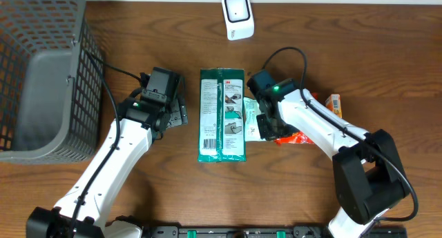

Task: Scan the item barcode
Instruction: 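Move the right gripper left over the red Nescafe stick, then grasp the red Nescafe stick with the right gripper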

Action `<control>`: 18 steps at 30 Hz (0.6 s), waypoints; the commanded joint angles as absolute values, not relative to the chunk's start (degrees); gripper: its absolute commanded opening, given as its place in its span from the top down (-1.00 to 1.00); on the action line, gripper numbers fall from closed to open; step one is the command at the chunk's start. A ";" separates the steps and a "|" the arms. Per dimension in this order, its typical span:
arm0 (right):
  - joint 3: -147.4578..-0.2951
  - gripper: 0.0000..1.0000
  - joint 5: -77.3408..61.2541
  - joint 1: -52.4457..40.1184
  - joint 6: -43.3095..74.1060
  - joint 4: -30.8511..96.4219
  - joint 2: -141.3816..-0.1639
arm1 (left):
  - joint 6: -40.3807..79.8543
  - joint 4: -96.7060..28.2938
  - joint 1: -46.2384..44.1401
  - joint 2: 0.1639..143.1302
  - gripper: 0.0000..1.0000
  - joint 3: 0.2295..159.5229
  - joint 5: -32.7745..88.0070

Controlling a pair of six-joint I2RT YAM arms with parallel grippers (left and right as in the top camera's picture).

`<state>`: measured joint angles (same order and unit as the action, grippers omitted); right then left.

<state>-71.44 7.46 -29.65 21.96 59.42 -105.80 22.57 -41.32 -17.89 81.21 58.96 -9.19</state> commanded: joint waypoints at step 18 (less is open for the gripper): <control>-66.39 0.56 8.73 -30.48 22.17 52.23 -106.10 | 23.27 -41.30 -17.74 81.60 -0.75 58.70 -9.67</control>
